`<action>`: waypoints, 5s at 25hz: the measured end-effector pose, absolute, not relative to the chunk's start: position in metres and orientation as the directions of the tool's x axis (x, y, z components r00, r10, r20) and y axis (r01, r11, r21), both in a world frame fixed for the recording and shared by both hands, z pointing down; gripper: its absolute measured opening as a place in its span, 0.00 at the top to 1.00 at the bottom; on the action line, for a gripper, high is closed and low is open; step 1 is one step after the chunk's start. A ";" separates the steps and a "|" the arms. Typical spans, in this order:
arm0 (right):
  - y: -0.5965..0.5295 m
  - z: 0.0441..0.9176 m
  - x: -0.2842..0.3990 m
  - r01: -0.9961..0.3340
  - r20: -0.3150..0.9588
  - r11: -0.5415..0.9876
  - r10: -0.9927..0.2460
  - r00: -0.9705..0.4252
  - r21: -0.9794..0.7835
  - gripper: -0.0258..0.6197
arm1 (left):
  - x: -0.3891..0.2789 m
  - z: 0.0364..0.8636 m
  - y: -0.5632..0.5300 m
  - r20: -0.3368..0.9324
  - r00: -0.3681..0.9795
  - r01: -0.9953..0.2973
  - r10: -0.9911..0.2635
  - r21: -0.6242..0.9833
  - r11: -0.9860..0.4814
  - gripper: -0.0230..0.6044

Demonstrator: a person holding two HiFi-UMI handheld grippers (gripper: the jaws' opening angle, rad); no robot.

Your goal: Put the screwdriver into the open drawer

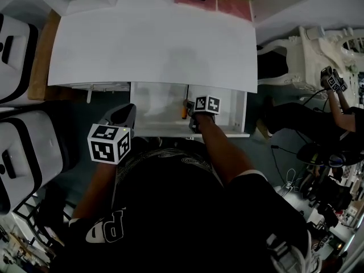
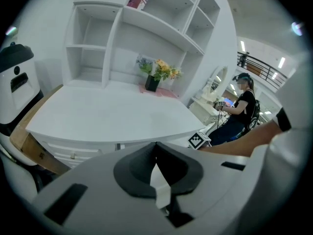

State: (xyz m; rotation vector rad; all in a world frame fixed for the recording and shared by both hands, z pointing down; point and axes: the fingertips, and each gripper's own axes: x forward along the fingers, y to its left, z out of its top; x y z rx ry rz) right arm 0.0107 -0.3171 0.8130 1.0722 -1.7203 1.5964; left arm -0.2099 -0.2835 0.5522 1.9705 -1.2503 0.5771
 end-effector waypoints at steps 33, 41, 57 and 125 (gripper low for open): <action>-0.319 0.765 0.021 -0.885 0.847 0.034 -0.277 -0.455 -0.464 0.77 | -0.195 0.551 -0.288 0.632 0.526 -0.851 -0.569 0.391 -0.352 0.94; -0.317 0.680 0.019 -0.820 0.706 0.129 -0.447 -0.550 -0.557 0.94 | -0.161 0.538 -0.291 0.593 0.571 -0.821 -0.568 0.396 -0.413 0.94; -0.212 0.493 0.063 -0.698 0.449 0.625 -0.541 -0.711 -0.350 0.95 | -0.068 0.477 -0.204 0.485 0.532 -0.841 -0.694 0.396 -0.368 0.95; -0.045 0.444 0.057 -0.712 0.392 0.628 -0.597 -0.700 -0.315 0.95 | -0.053 0.434 -0.049 0.466 0.592 -0.806 -0.658 0.327 -0.493 0.95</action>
